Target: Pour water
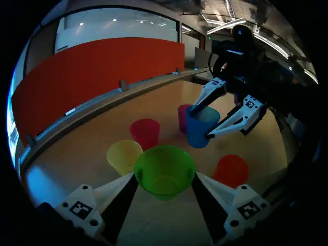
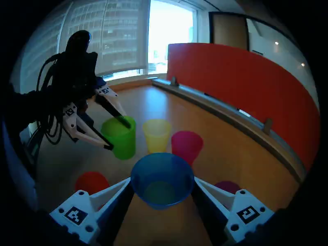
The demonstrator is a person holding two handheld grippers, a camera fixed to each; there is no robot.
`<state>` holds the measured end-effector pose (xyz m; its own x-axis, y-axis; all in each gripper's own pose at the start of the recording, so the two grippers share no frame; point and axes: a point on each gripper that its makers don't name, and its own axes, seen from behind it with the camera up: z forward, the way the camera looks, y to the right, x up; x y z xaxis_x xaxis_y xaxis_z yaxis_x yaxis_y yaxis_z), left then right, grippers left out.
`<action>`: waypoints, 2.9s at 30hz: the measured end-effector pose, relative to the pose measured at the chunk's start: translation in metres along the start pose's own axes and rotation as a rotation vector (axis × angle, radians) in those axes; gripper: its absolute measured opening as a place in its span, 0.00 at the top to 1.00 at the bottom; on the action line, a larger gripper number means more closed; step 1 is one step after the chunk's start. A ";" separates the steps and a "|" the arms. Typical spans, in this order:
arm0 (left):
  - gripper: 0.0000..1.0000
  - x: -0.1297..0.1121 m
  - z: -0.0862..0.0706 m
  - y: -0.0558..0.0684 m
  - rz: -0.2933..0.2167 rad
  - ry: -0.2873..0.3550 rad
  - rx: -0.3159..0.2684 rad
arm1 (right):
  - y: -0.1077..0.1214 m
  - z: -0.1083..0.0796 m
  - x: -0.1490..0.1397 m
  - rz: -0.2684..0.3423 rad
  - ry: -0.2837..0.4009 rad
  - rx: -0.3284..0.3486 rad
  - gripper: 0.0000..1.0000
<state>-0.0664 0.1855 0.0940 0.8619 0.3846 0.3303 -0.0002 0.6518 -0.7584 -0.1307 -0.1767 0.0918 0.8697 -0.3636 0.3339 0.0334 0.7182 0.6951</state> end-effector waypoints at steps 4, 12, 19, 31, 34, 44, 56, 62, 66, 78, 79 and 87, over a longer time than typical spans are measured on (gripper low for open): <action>0.14 0.012 -0.010 -0.003 -0.011 0.034 0.025 | 0.002 -0.013 0.019 0.010 0.036 -0.019 0.09; 0.14 0.051 -0.036 -0.010 0.009 0.130 0.085 | 0.003 -0.040 0.059 -0.004 0.112 -0.056 0.09; 0.14 0.080 -0.055 -0.016 0.004 0.199 0.125 | 0.001 -0.062 0.093 -0.026 0.180 -0.081 0.09; 0.14 0.114 -0.079 -0.019 -0.010 0.315 0.151 | -0.002 -0.077 0.123 -0.023 0.276 -0.104 0.09; 0.14 0.121 -0.083 -0.018 -0.013 0.346 0.156 | -0.002 -0.078 0.127 -0.025 0.290 -0.110 0.09; 0.14 0.139 -0.092 -0.014 -0.045 0.432 0.144 | -0.006 -0.078 0.139 -0.030 0.339 -0.117 0.09; 0.13 0.152 -0.097 -0.010 -0.069 0.485 0.132 | -0.008 -0.080 0.150 -0.026 0.393 -0.131 0.09; 0.13 0.158 -0.099 -0.008 -0.062 0.503 0.126 | -0.010 -0.079 0.151 -0.030 0.401 -0.130 0.09; 0.13 0.158 -0.098 -0.006 -0.053 0.501 0.121 | -0.010 -0.079 0.151 -0.037 0.404 -0.132 0.09; 0.13 0.143 -0.088 0.006 -0.041 0.475 0.067 | -0.019 -0.078 0.162 -0.075 0.412 -0.103 0.09; 0.13 0.141 -0.087 0.007 -0.039 0.472 0.064 | -0.019 -0.078 0.163 -0.083 0.411 -0.104 0.09; 0.13 0.126 -0.082 0.013 -0.028 0.449 0.038 | -0.025 -0.079 0.170 -0.146 0.411 -0.106 0.09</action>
<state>0.0836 0.1888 0.0801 0.9965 0.0504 0.0671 0.0144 0.6846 -0.7288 0.0549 -0.2095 0.0808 0.9749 -0.2148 -0.0589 0.2020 0.7413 0.6401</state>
